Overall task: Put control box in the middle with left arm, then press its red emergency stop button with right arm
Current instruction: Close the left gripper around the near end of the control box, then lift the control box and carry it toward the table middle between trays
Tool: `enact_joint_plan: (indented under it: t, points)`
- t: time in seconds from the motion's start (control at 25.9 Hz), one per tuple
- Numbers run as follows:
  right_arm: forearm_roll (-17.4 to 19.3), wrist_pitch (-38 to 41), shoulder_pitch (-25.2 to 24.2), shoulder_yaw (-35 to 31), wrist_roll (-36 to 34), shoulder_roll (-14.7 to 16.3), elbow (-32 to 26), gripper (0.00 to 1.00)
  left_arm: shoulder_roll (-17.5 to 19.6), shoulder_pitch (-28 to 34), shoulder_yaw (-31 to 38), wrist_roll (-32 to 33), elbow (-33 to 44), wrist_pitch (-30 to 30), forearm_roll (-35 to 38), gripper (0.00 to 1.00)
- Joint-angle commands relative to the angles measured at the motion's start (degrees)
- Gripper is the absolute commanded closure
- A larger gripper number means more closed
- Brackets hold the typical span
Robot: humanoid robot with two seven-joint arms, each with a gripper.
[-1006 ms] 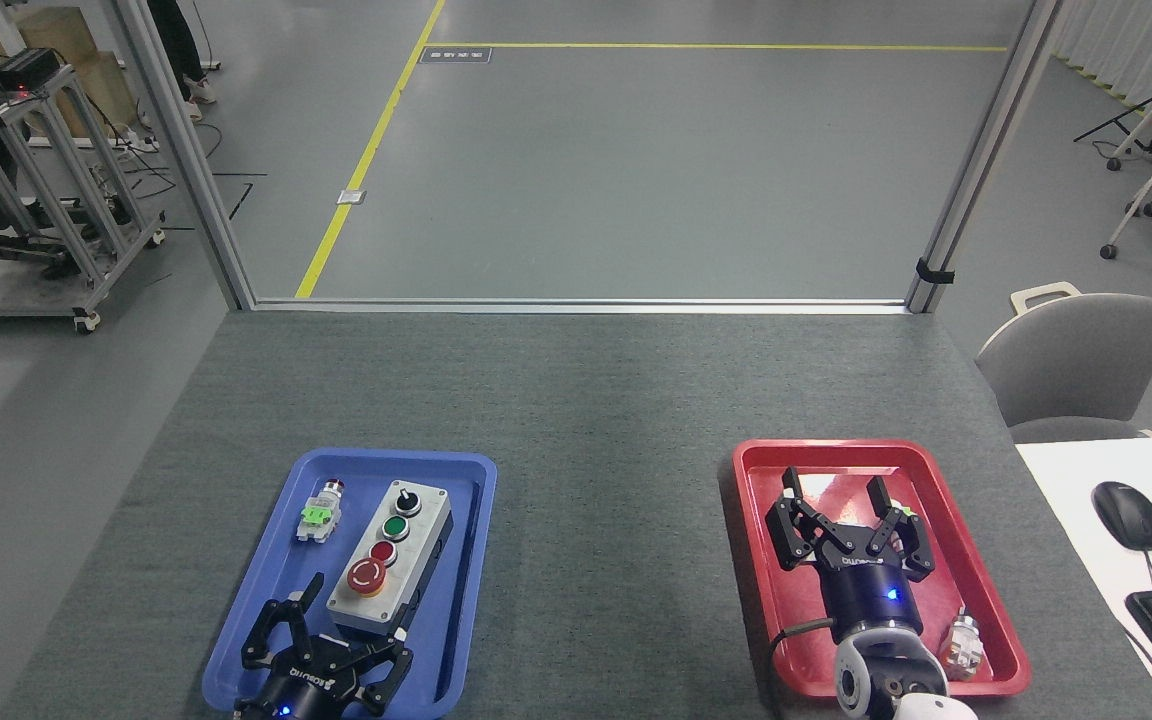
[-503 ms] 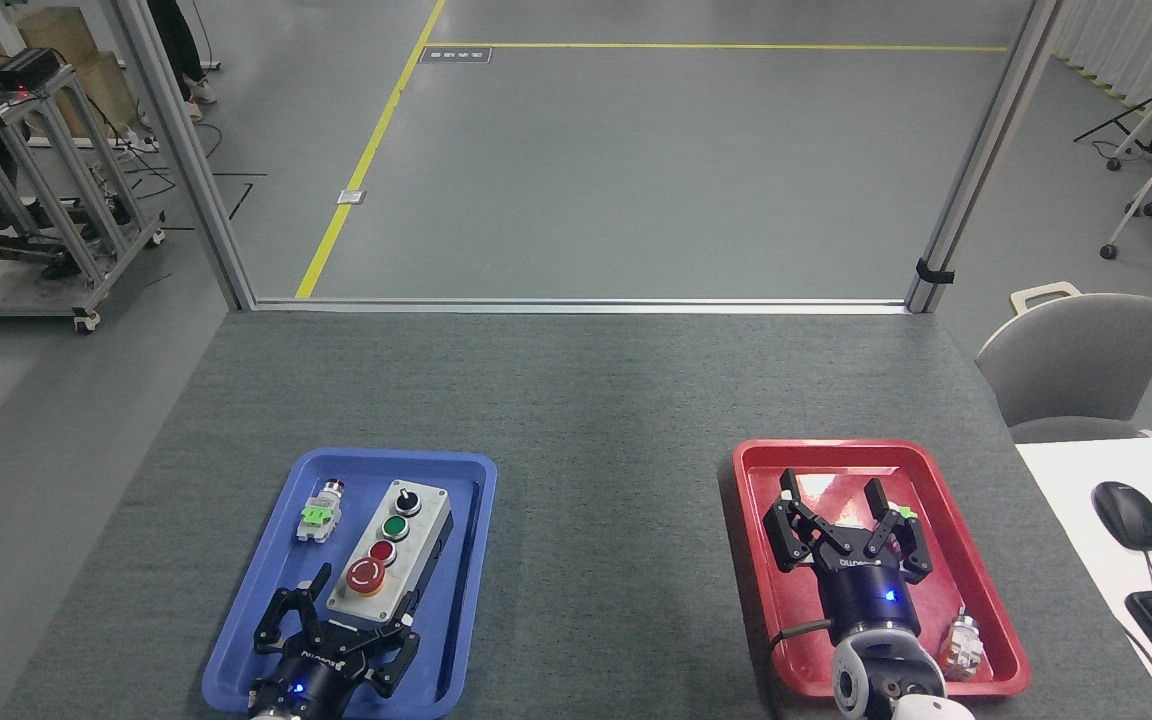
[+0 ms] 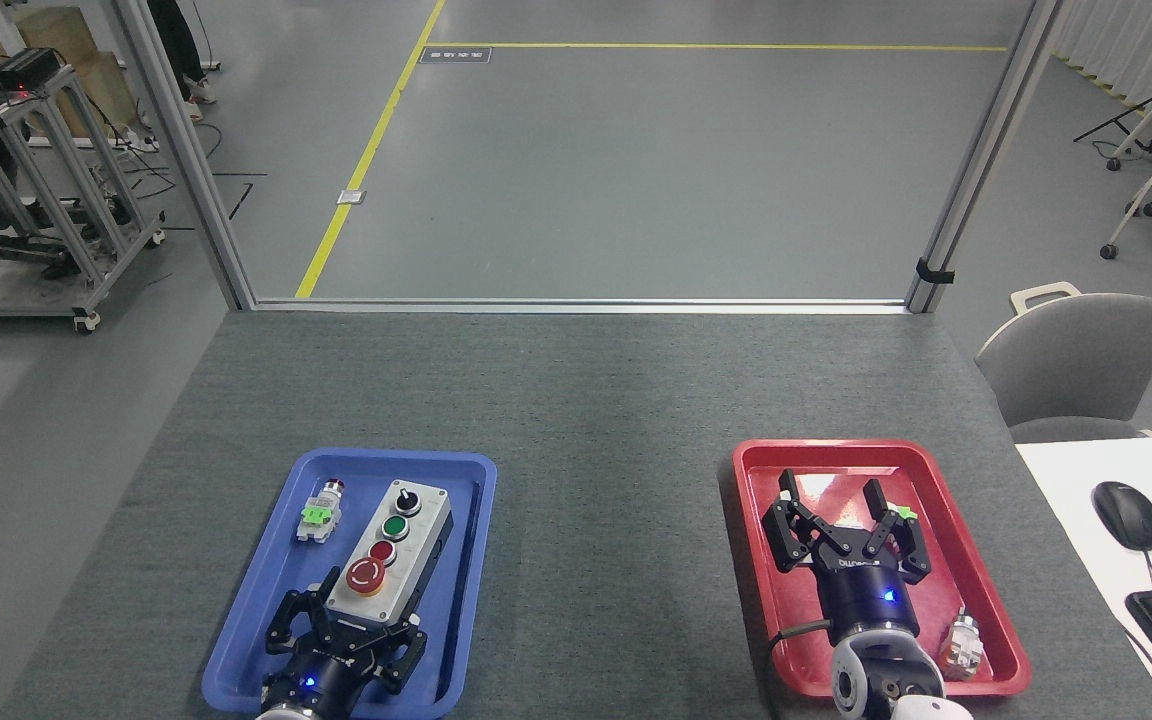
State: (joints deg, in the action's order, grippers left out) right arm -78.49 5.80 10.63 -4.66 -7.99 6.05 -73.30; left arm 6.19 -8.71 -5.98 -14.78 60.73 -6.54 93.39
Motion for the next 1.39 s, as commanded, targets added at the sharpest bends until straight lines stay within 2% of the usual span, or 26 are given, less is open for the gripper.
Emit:
enact_joint_plan:
  t: [0.0,0.08,0.19,0.27,0.31,0.43,0.5,0.7,0.85,0.93,1.04,1.16,1.35]
  points:
    - [0.0,0.0,0.0,0.0,0.0,0.01,0.0,0.0,-0.03,-1.04,0.0,0.19,-0.96,-0.05,-0.05,0.02]
    - [0.0,0.0,0.0,0.0,0.0,0.01,0.0,0.0,-0.03,-1.4,0.0,0.19,-1.22,-0.22,-0.05,0.04]
    - [0.0,0.0,0.0,0.0,0.0,0.1,0.0,0.0,0.05,-1.66,0.0,0.36,-1.22,-0.22,-0.05,0.17]
    - [0.0,0.0,0.0,0.0,0.0,0.19,0.0,0.0,0.05,-1.75,0.0,1.07,-1.22,0.04,-0.05,0.19]
    - [0.0,0.0,0.0,0.0,0.0,0.19,0.0,0.0,0.23,-1.92,0.0,1.24,-1.22,-0.05,0.04,0.28]
    - [0.0,0.0,0.0,0.0,0.0,0.28,0.0,0.0,0.84,-2.54,0.0,1.24,-1.49,-0.66,-0.05,0.66]
    - [0.0,0.0,0.0,0.0,0.0,0.37,0.0,0.0,0.93,-2.54,0.0,1.24,-1.49,-1.19,-0.13,1.0]
    - [0.0,0.0,0.09,0.0,0.0,0.37,0.0,0.0,0.67,-2.63,0.53,1.15,-0.7,-1.54,-0.75,1.0]
    - [0.0,0.0,0.18,0.0,0.0,0.37,0.0,0.0,0.93,-3.07,0.62,1.15,0.97,-1.98,-7.08,1.0]
    - [0.0,0.0,0.18,0.0,0.0,0.37,0.0,0.0,1.02,-2.71,0.53,1.15,3.61,-3.74,-11.12,1.0]
    - [0.0,0.0,-0.09,0.0,0.0,0.45,0.0,0.0,0.32,-0.78,0.18,1.15,10.29,-4.44,-11.73,1.0]
    - [0.0,0.0,-0.17,0.0,0.0,0.45,0.0,0.0,-2.58,0.19,-3.95,1.24,13.45,-4.09,-11.3,1.0]
    - [0.09,0.0,0.09,0.0,0.0,0.37,0.0,0.0,-7.15,-2.01,-10.63,1.68,11.87,-2.25,-10.86,1.0]
